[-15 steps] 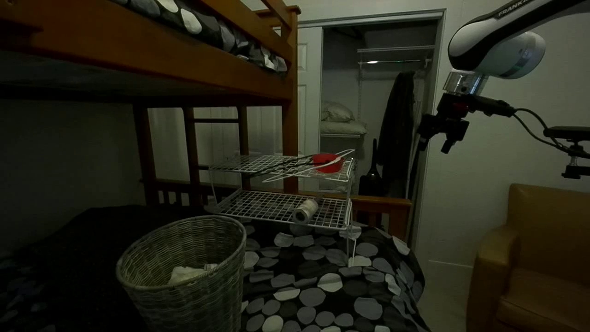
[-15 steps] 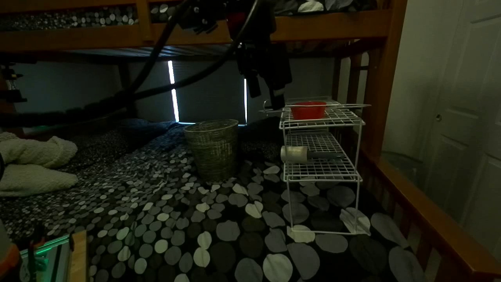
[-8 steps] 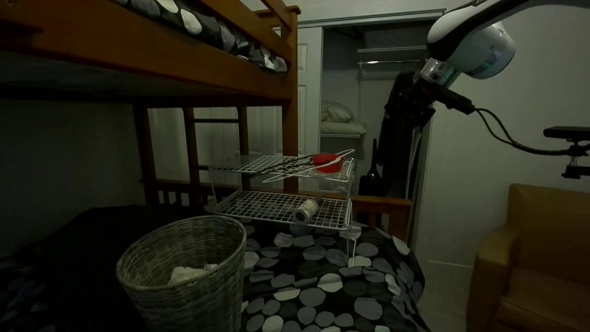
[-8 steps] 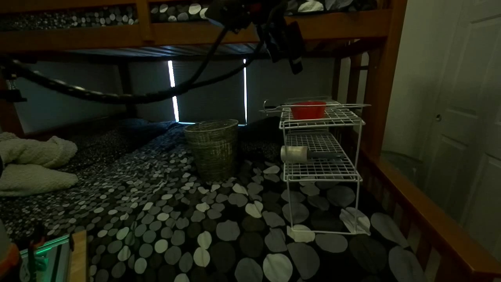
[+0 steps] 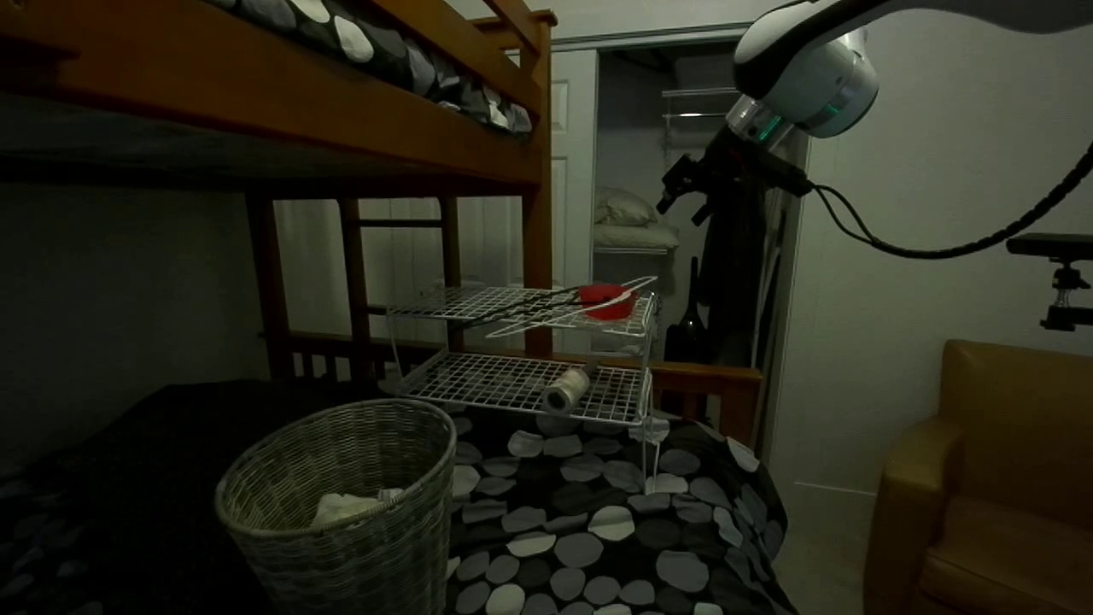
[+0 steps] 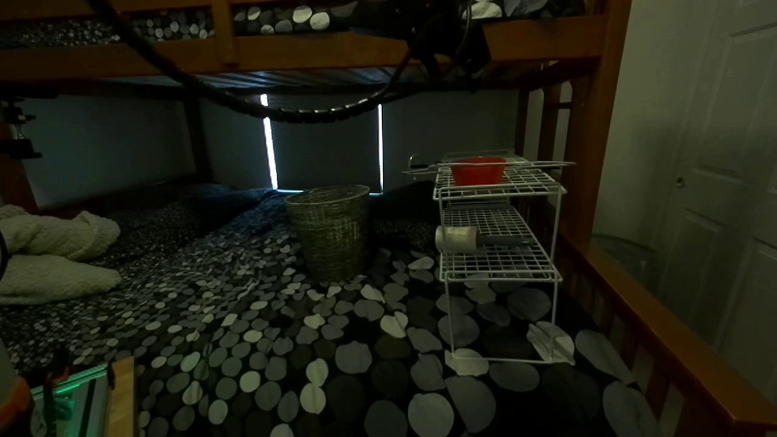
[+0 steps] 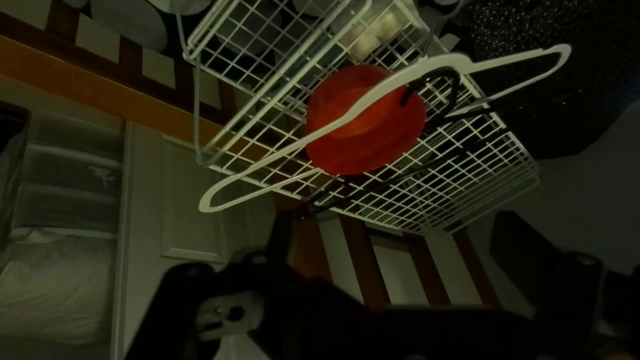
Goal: Move the bowl from the rack to the bed
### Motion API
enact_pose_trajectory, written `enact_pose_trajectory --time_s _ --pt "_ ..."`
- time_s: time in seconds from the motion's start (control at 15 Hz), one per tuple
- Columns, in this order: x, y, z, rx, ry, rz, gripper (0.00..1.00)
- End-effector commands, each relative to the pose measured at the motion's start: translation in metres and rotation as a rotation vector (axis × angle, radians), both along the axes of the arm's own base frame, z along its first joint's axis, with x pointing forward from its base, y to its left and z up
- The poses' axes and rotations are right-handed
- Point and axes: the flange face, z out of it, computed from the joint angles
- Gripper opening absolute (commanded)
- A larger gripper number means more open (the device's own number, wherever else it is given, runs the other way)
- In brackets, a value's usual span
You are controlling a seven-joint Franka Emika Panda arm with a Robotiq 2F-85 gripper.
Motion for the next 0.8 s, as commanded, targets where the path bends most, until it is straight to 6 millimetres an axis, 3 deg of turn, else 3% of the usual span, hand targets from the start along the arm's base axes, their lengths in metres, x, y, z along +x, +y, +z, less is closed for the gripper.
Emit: enact_pose_trajectory --time_s 0.0,0.13,0.2,0.47,0.73 --pt "-0.001 -0.001 0.001 0.000 -0.001 -0.002 1.00" --pt "-0.002 -0.001 0.002 0.000 -0.003 -0.003 1.00" --pt "0.018 0.018 -0.013 0.019 0.025 0.043 1.00" --pt "0.083 0.062 -0.061 -0.046 0.110 0.092 1.00" --pt "0.146 0.097 -0.102 -0.175 0.154 0.125 1.00"
